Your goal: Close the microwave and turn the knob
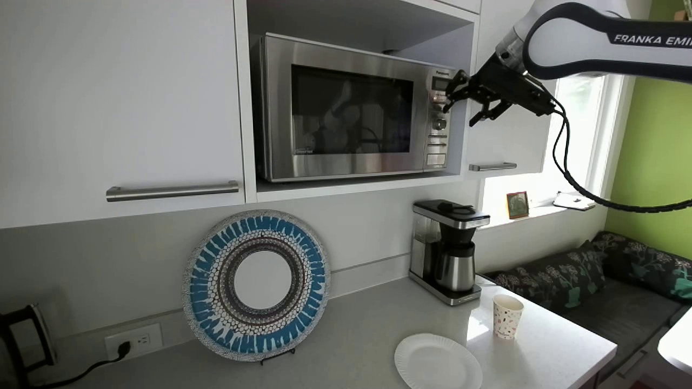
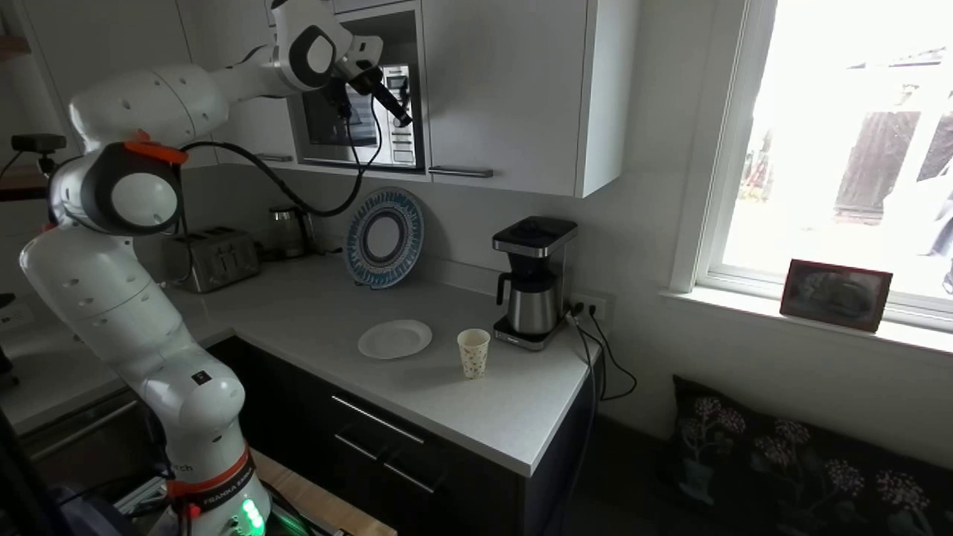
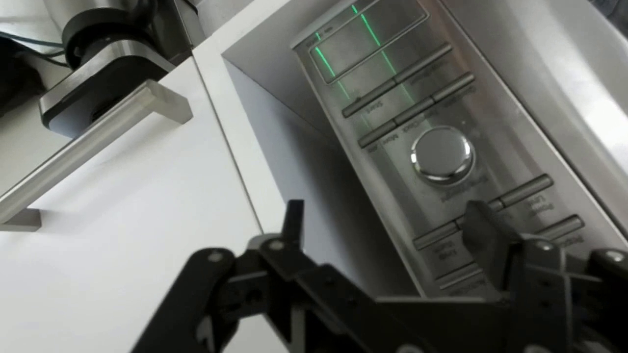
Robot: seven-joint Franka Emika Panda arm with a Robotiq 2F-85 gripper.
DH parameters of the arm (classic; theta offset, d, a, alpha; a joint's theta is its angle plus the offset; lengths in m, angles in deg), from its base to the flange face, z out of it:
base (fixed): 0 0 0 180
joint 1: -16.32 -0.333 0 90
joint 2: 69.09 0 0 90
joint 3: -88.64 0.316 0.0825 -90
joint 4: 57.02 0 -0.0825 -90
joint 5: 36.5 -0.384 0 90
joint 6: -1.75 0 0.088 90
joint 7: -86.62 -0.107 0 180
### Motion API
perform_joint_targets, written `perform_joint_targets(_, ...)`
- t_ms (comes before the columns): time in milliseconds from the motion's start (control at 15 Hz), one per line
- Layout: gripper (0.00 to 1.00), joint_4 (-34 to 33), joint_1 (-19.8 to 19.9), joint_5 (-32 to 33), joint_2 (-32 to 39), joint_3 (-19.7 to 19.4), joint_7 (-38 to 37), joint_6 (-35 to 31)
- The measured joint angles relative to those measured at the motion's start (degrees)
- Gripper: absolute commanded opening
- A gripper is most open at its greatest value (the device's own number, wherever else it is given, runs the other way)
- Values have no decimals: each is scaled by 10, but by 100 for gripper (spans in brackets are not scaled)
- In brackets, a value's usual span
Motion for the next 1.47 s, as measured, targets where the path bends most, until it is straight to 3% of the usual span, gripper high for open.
perform_joint_targets(467, 100, 19, 0, 28, -42, -1, 98, 2)
perform_joint_targets(1000, 100, 93, 0, 73, -145, 2, 238, 3)
perform_joint_targets(1467, 100, 137, 0, 89, -221, 2, 302, 67)
